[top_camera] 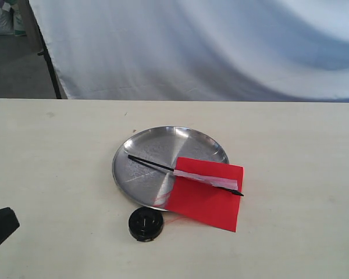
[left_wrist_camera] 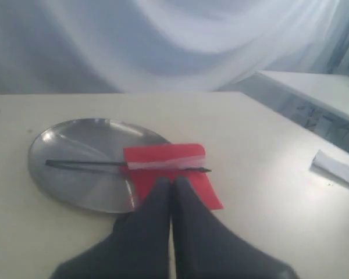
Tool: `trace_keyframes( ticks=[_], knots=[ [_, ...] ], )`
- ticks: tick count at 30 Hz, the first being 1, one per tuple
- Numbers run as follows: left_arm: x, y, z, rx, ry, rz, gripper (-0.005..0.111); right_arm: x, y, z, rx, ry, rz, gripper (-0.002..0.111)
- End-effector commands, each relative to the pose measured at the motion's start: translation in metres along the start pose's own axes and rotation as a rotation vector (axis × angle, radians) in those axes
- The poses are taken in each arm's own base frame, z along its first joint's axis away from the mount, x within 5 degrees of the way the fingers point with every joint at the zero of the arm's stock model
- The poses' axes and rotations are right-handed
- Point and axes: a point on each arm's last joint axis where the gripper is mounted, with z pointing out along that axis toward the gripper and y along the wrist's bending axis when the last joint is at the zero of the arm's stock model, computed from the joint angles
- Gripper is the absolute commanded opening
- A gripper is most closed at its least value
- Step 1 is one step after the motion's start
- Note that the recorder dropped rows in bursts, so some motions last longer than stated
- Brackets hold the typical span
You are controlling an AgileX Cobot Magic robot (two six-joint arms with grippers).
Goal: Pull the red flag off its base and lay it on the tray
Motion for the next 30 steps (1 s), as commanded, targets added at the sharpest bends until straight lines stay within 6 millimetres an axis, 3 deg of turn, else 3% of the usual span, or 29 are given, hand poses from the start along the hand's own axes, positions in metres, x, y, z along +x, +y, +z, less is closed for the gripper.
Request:
trace_keyframes(
  ticks=[1, 7, 14, 23, 30],
  knots=[
    [-0.004, -0.004, -0.015, 0.091, -0.065, -0.023, 0.0, 0.001, 0.0, 0.0, -0.002, -0.005, 0.0, 0.0],
    [0.005, -0.01, -0.018, 0.16, 0.021, -0.021, 0.0, 0.001, 0.0, 0.0, -0.002, -0.005, 0.0, 0.0],
    [0.0, -0.012, -0.038, 0.245, -0.095, -0.032, 0.0, 0.001, 0.0, 0.0, -0.002, -0.005, 0.0, 0.0],
    [0.013, -0.005, -0.035, 0.045, 0.011, -0.03, 0.0, 0.001, 0.0, 0.0, -0.002, -0.005, 0.0, 0.0],
    [0.012, 0.005, -0.034, -0.15, -0.027, -0.103, 0.0, 0.001, 0.0, 0.0, -0.002, -0.005, 0.0, 0.0]
  ],
)
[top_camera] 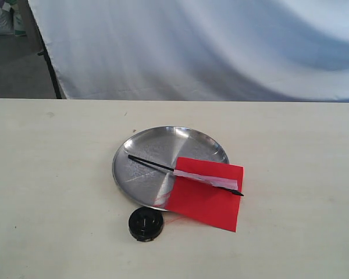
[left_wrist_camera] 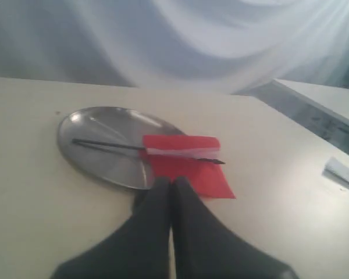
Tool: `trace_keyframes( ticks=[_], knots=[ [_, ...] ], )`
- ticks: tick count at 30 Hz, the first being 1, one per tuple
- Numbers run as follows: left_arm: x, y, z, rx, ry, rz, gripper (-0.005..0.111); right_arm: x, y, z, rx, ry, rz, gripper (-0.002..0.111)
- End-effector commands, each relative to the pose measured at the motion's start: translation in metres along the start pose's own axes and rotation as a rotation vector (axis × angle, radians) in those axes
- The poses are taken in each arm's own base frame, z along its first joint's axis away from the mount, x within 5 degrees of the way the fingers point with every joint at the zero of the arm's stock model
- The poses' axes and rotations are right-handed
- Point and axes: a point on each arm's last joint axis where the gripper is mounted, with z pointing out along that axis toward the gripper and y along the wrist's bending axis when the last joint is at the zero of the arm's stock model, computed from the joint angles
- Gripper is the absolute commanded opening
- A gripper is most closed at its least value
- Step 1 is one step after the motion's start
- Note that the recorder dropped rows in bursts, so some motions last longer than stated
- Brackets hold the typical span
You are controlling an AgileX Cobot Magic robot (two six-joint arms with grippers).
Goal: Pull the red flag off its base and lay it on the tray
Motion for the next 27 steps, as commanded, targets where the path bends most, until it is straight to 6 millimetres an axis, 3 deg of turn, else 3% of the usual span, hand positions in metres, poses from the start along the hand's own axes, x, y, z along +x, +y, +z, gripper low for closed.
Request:
trace_keyframes(
  ticks=[1, 12, 27],
  knots=[
    [-0.0003, 0.0054, 0.0005, -0.1, -0.03, -0.052, 0.0, 0.0006, 0.0001, 0.0, -0.002, -0.005, 0.0, 0.0],
    [0.0001, 0.0142, 0.0005, -0.268, -0.053, -0.068, 0.0, 0.0006, 0.0001, 0.0, -0.002, -0.005, 0.0, 0.0],
    [0.0037, 0.0111, 0.0014, -0.234, -0.016, -0.1, 0.0, 0.0006, 0.0001, 0.0, -0.002, -0.004, 0.0, 0.0]
  ],
)
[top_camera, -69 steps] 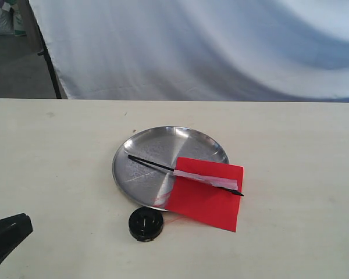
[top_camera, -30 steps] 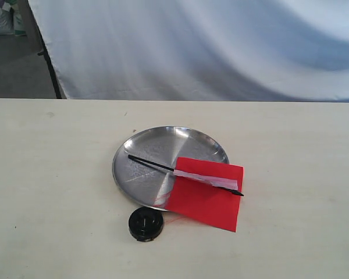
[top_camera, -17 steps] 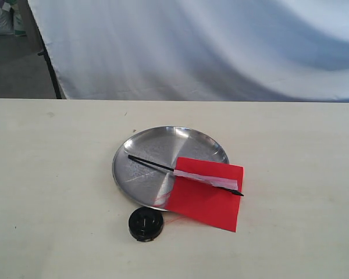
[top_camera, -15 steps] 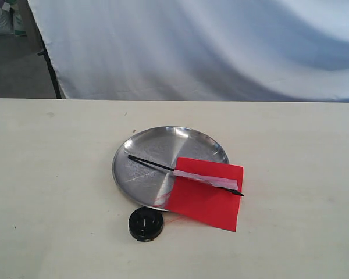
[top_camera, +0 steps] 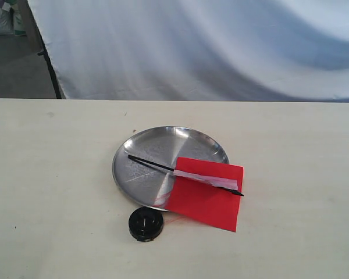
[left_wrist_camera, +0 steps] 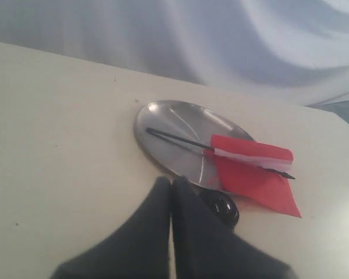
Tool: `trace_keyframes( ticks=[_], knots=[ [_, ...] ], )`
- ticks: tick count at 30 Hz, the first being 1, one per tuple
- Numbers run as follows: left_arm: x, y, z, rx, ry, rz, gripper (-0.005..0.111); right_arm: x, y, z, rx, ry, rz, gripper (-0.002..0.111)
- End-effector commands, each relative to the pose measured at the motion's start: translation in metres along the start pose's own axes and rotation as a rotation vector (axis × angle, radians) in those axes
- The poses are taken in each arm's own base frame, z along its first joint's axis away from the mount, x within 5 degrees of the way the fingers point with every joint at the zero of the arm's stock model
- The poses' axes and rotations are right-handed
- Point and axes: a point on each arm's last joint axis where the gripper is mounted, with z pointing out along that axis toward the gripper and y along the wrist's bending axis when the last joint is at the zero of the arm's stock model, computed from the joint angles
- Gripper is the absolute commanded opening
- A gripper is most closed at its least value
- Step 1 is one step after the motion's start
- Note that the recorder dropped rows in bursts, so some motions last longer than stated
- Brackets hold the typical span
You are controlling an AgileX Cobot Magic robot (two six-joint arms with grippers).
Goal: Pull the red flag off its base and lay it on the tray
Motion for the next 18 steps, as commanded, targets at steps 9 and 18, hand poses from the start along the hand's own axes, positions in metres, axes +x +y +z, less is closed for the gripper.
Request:
trace_keyframes(
  ticks=[9, 18],
  knots=[
    [-0.0077, 0.0036, -0.0003, -0.034, -0.095, -0.042, 0.0, 0.0006, 0.0001, 0.0, -0.002, -0.004, 0.0, 0.0],
    [-0.0075, 0.0035, -0.0003, -0.039, -0.091, 0.086, 0.0, 0.0006, 0.0001, 0.0, -0.002, -0.004, 0.0, 0.0]
  ],
)
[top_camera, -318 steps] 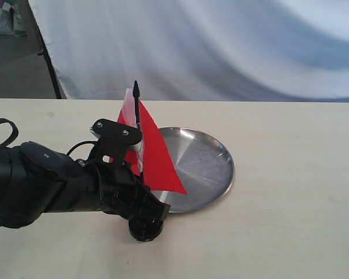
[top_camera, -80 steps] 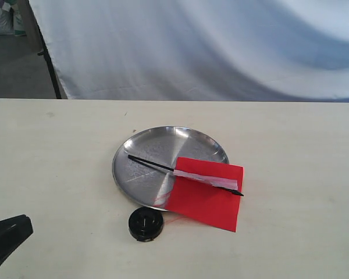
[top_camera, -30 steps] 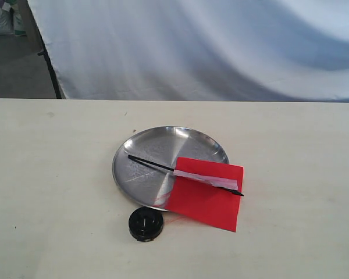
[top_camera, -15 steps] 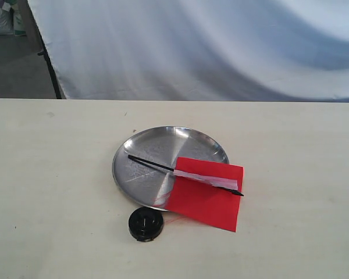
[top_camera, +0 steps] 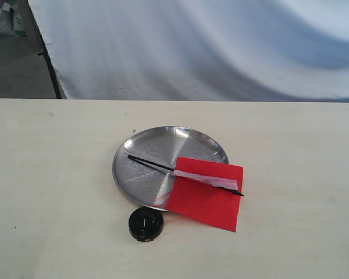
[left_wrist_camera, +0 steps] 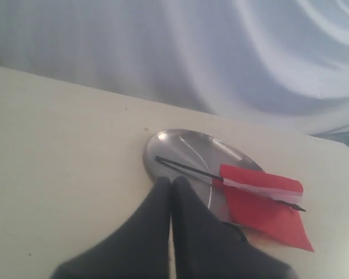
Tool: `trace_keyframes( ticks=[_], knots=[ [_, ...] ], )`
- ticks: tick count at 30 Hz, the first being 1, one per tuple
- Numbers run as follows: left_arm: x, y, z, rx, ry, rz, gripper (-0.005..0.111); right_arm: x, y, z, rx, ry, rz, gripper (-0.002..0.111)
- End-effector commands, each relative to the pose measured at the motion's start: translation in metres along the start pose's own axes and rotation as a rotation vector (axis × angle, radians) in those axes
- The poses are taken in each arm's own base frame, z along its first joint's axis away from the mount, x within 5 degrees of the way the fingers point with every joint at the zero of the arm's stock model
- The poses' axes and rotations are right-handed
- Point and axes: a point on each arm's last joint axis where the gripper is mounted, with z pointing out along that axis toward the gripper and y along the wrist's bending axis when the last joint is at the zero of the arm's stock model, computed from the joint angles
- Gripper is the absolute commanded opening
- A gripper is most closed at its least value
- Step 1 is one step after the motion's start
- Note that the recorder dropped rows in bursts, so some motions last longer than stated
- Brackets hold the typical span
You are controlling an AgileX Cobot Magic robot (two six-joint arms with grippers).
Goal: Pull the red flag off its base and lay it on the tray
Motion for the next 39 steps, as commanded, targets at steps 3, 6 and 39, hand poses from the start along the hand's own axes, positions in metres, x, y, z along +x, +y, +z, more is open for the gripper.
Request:
trace_keyframes(
  ticks=[3, 6, 39],
  knots=[
    [0.0, 0.001, 0.0, -0.005, -0.008, 0.126, 0.0, 0.001, 0.0, 0.0, -0.002, -0.004, 0.0, 0.0],
    [0.0, 0.001, 0.0, -0.006, -0.009, 0.146, 0.0, 0.001, 0.0, 0.0, -0.002, -0.001, 0.0, 0.0],
    [-0.013, -0.001, -0.001, -0.008, -0.153, 0.263, 0.0, 0.001, 0.0, 0.0, -0.002, -0.005, 0.0, 0.0]
  ],
)
